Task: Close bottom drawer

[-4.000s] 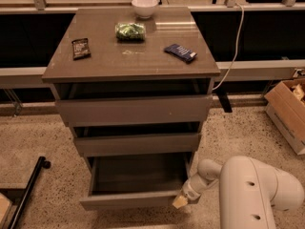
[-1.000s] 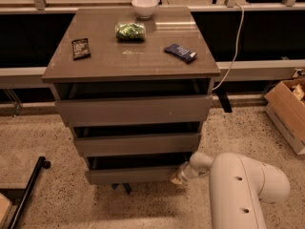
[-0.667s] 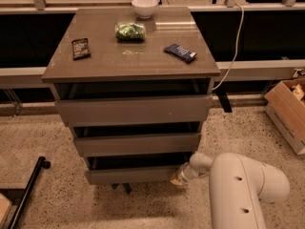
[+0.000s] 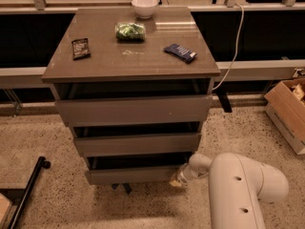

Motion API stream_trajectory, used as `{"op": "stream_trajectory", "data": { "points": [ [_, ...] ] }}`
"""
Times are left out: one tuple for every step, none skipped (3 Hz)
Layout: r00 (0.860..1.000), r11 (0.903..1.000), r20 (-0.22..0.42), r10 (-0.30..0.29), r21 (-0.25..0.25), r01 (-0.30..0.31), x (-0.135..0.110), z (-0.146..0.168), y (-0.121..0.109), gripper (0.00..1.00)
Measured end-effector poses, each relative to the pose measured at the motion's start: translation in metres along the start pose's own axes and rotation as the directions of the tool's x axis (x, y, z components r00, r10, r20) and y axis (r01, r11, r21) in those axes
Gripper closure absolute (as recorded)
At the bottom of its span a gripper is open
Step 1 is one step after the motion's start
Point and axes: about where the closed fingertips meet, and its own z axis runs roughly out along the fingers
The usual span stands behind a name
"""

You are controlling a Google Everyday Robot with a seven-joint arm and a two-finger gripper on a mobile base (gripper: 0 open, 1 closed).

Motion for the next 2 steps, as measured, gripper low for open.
{"op": "stream_trajectory", "data": {
  "points": [
    [1.000, 1.0000, -0.001, 0.000, -0.004, 0.000, 0.0003, 0.0020, 0.0021, 0.04],
    [1.000, 1.0000, -0.001, 0.000, -0.006, 0.000, 0.0005, 0.0030, 0.0031, 0.00]
  ]
}}
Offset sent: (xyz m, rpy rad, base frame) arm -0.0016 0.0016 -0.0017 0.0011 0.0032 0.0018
